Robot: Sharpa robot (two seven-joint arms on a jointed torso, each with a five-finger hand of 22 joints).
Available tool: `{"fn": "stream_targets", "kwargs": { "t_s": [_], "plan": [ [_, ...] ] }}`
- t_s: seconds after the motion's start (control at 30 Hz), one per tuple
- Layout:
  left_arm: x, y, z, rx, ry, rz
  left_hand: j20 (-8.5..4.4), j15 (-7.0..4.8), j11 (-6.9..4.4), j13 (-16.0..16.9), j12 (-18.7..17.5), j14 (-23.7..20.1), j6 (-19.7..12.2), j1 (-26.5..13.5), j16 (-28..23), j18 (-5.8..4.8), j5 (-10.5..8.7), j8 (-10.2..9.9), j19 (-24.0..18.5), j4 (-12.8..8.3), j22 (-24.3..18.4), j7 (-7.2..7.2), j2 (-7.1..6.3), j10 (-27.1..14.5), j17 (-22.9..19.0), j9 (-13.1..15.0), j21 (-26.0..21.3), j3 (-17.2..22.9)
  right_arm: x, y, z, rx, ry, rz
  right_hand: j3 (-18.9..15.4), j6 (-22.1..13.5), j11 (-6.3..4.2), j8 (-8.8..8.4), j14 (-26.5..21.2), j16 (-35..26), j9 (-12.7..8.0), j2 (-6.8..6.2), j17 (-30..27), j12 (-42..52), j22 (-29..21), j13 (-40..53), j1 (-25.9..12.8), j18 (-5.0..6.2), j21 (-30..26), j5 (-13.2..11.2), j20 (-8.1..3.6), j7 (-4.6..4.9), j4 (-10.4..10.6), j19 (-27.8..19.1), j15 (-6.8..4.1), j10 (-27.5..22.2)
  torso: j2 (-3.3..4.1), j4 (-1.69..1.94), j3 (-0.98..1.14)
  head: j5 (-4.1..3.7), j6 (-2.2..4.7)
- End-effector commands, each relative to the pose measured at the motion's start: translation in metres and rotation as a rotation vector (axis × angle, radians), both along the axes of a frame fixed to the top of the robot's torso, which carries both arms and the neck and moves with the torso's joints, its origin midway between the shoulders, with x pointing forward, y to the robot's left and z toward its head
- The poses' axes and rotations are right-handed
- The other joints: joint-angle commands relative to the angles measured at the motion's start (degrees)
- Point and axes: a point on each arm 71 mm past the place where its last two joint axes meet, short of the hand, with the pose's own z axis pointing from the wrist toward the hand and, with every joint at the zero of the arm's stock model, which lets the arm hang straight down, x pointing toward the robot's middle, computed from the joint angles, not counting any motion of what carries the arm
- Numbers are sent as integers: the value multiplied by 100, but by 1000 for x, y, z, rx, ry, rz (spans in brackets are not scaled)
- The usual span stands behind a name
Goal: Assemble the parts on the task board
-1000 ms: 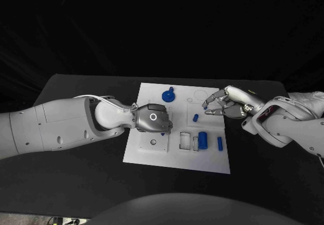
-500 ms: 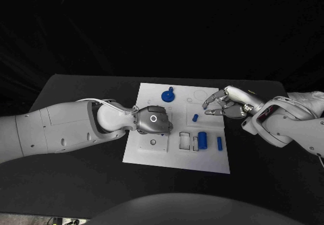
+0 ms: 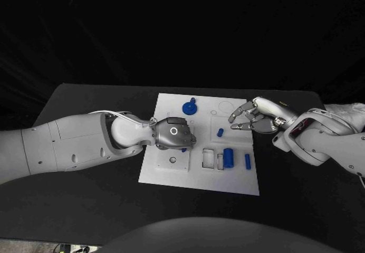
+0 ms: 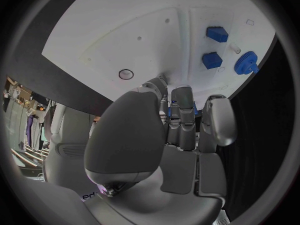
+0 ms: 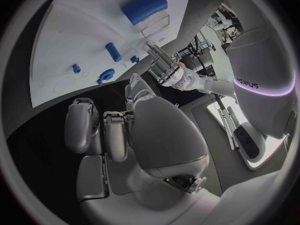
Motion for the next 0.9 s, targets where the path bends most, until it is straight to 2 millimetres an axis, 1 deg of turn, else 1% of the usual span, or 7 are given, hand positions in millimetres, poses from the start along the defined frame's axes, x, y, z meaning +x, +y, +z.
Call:
{"fn": "stream_targets", "kwargs": {
  "t_s": [0.03, 0.13, 0.3, 0.57, 0.63, 0.8, 0.9],
  "plan": [
    [1, 1, -5, 16, 20, 34, 15, 9, 8, -13, -20, -38, 85, 24, -27, 33, 69, 33, -38, -18, 1040, 12, 71, -33, -9, 16, -21, 52, -1, 1, -2, -5, 18, 9, 15, 45, -262, 16, 340, -3, 12, 6, 1101, -22, 1018, 790, -28, -26, -23, -29, 27, 0, 14, -8, 23, 690, 0, -3, 0, 1, 0],
    [1, 1, -6, 18, 28, 38, 17, 10, 19, -30, -30, -47, 182, 18, -28, 34, 178, 65, -40, -36, 1039, 28, 109, -32, -17, 28, -29, 89, -1, 1, -2, -5, 21, 9, 17, 64, -259, 24, 339, -4, 22, 7, 1100, -25, 1019, 788, -29, -26, -21, -36, 30, -5, 15, -7, 26, 687, -1, -8, 1, -1, 0],
    [2, 1, -8, 22, 37, 44, 19, 10, 27, -58, -41, -71, 351, -18, -40, 39, 288, 124, -52, -61, 1033, 47, 141, -11, -52, 54, -56, 127, -1, 1, -2, -5, 22, 8, 21, 92, -256, 36, 339, -5, 38, 4, 1100, -25, 1018, 788, -29, -26, -25, -45, 33, -11, 13, -9, 29, 687, 1, -3, 2, -13, 0],
    [3, 3, -8, -1, 68, 64, 20, 11, 24, -97, -60, -109, 521, -101, -64, 45, 336, 177, -68, -66, 1025, 57, 166, 19, -113, 82, -91, 154, 0, 0, -2, -6, 22, 6, 21, 97, -256, 38, 338, -6, 41, 3, 1099, -24, 1018, 788, -30, -26, -24, -48, 34, -12, 13, -8, 30, 688, -4, -1, 2, -14, 0],
    [4, 4, -7, -25, 83, 72, 21, 12, 24, -103, -62, -112, 529, -127, -66, 46, 339, 177, -69, -58, 1025, 59, 168, 25, -119, 83, -93, 153, 0, 0, -2, -5, 22, 5, 19, 100, -255, 39, 336, -9, 45, -1, 1095, -30, 1017, 782, -33, -25, -29, -52, 35, -12, 14, -11, 31, 681, -4, -1, 1, -23, 0],
    [8, 9, 0, -155, 162, 111, 21, 11, 26, -114, -64, -84, 520, -163, -43, 33, 342, 161, -38, -46, 1042, 57, 168, 40, -63, 80, -34, 154, 0, 0, -2, -3, 22, 3, 17, 97, -256, 36, 332, -13, 49, -7, 1090, -34, 1015, 778, -39, -24, -33, -61, 36, -10, 17, -14, 31, 676, -10, 0, -3, -49, 0],
    [10, 12, 5, -252, 237, 151, 18, -4, 70, -127, -58, -21, 513, -194, -1, 18, 339, 141, 9, -32, 1065, 90, 170, 76, 6, 77, 50, 160, 0, -1, -3, -1, 24, 2, 16, 88, -257, 29, 332, -14, 52, -9, 1090, -41, 1012, 771, -46, -21, -43, -68, 38, -6, 21, -19, 32, 668, -8, 0, -1, -73, 0]
  ]
}}
